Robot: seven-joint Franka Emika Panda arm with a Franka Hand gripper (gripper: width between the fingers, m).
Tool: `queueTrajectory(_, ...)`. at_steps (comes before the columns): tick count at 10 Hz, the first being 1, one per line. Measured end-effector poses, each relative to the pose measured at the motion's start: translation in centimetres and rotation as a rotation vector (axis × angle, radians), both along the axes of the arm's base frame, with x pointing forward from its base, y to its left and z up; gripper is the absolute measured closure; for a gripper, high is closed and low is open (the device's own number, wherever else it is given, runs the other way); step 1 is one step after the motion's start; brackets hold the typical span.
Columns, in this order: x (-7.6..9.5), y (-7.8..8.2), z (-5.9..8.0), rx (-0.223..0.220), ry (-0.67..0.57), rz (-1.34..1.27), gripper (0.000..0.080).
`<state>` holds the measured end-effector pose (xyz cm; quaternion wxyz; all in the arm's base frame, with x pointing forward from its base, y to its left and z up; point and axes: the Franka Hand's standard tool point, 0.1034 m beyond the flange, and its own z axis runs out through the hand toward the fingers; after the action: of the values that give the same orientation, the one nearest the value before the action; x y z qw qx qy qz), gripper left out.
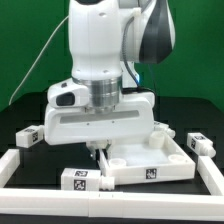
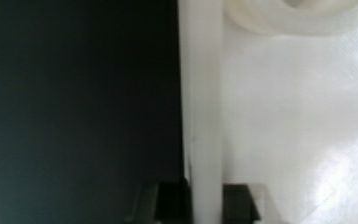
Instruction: Assemble one leg
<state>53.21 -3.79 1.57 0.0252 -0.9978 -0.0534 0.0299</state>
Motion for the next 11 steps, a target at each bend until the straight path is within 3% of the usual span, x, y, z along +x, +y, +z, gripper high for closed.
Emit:
queueTrajectory(2, 2.1, 1.6, -0.1, 0.002, -0.008, -0.113, 0.0745)
queueTrajectory(5, 4.3, 1.2, -0.1, -0.026, -0.030, -0.241, 0.0745)
queueTrajectory(11, 4.6, 1.3, -0.3, -0.033, -0.036, -0.221, 0.0745)
